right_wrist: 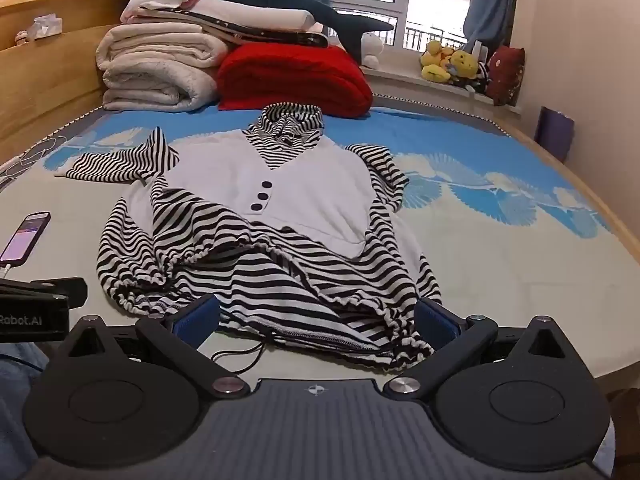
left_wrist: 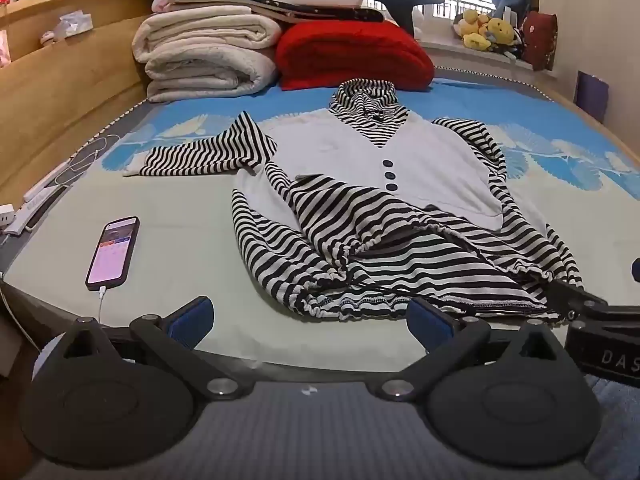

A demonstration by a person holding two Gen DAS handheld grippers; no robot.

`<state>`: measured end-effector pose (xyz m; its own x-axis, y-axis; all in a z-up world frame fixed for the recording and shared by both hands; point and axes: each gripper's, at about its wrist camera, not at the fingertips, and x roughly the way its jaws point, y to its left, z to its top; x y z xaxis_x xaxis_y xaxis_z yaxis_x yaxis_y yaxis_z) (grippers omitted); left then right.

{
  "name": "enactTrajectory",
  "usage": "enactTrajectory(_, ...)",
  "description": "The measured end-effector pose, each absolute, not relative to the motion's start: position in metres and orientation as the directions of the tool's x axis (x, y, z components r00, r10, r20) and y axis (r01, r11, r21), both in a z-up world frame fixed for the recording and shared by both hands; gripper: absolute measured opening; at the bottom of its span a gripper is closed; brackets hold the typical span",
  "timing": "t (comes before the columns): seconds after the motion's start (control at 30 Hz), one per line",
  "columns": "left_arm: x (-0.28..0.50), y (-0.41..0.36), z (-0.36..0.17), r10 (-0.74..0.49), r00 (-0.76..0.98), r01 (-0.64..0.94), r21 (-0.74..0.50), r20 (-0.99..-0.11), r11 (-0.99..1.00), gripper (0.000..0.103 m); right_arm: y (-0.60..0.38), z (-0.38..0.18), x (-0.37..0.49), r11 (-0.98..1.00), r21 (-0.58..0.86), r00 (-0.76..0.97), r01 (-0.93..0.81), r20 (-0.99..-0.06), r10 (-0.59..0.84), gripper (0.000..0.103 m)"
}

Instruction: Fold small clothes

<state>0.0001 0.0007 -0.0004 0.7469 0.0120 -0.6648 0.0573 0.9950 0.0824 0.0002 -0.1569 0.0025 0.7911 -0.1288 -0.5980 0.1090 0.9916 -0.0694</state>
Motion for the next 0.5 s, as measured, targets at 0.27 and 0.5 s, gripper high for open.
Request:
enactTrajectory(0.27,-0.003,-0.002,0.001,0.007,0.739,0.062,0.079,-0.674,0.995,0.103,-0.155,0.005,-0.003,0.989,-0.095,0.792,0.110,-0.594,-0.144,0.102)
enactTrajectory(0.5,-0.005,-0.002,0.001,0.013,0.743,0.059,0.086,-0.669,0.995,0.103,-0.152,0.005,-0.003,0.994,-0.055,0.784,0.093,-0.611,-0.107,0.102)
